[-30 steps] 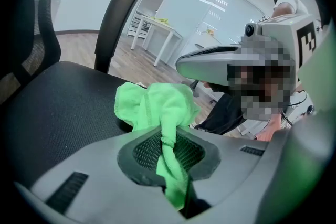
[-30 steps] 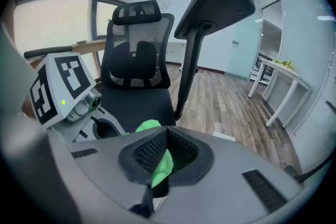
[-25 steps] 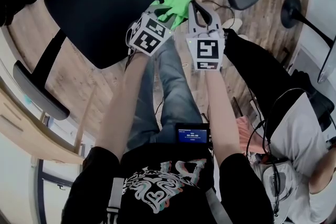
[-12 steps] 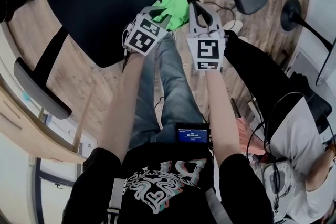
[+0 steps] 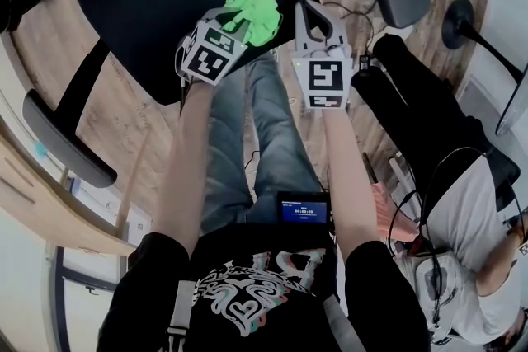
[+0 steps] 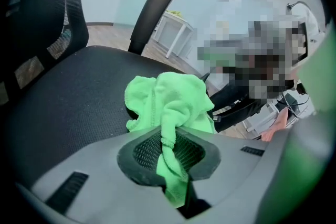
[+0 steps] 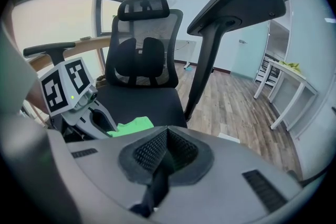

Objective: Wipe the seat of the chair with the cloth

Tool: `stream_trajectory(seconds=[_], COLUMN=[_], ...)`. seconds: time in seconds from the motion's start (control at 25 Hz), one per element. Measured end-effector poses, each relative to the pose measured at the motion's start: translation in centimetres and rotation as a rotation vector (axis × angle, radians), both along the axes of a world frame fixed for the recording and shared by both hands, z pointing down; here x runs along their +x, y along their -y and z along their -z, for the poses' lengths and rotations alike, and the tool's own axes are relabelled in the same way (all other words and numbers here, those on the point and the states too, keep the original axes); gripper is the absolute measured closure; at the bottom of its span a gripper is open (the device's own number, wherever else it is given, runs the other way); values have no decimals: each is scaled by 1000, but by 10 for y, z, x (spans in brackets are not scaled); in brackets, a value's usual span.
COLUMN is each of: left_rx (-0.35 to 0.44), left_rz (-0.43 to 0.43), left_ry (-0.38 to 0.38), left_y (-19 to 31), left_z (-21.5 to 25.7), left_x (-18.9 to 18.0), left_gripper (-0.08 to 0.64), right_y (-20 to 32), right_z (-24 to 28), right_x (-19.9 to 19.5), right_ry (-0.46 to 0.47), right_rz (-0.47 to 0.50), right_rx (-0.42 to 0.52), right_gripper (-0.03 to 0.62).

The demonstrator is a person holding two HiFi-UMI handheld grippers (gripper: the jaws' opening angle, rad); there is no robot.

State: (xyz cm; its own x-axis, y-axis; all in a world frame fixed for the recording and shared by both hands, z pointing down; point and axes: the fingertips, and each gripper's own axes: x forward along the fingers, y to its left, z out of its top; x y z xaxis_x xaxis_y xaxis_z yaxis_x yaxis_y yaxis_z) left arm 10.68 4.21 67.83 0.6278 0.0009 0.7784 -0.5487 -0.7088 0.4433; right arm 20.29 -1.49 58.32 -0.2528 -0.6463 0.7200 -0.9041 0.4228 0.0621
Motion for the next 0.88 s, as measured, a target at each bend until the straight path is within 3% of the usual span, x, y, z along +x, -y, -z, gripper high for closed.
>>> stream_trajectory(seconds=[0.88], left_rx=[50], left_rz=[261], left_ry=[147], left_y=[57], left_z=[-19], left_x=[-155], left_gripper=[508], right_y=[11], right_z=[-11], right_x=[-26], right_ry=[2], right_rz=[33], right_rx=[-22], right_gripper=[591])
